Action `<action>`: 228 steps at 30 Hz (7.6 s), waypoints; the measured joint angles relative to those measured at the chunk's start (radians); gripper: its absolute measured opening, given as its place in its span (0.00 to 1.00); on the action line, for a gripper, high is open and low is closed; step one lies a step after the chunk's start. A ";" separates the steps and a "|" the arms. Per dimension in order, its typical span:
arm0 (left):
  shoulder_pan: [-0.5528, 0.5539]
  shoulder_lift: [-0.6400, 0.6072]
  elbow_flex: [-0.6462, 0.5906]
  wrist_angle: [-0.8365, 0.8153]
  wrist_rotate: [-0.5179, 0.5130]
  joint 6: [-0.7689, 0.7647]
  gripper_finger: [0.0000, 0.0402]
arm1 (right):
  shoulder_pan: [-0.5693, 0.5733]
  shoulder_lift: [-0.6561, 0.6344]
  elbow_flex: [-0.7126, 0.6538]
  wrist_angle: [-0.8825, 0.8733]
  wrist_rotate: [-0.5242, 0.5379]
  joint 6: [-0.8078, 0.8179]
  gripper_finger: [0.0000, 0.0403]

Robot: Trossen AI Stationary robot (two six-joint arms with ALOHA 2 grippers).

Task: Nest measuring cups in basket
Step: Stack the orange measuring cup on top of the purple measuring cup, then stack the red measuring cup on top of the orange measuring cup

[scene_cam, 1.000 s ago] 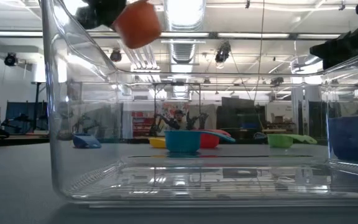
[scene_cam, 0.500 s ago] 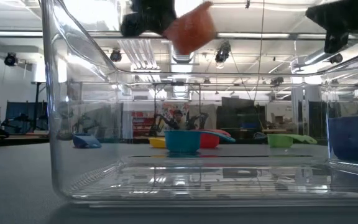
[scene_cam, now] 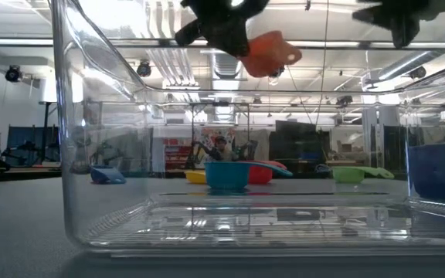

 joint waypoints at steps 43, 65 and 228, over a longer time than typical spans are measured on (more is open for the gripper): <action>0.003 0.009 -0.011 0.028 -0.133 0.019 0.00 | -0.480 0.468 -0.010 0.488 -0.670 0.109 0.07; -0.004 -0.073 -0.011 -0.076 -0.130 0.076 0.36 | -0.460 0.248 -0.012 0.181 -0.666 0.272 0.02; -0.169 -0.490 -0.727 0.671 0.065 0.292 0.34 | -0.629 0.847 0.516 -0.328 -0.658 0.140 0.44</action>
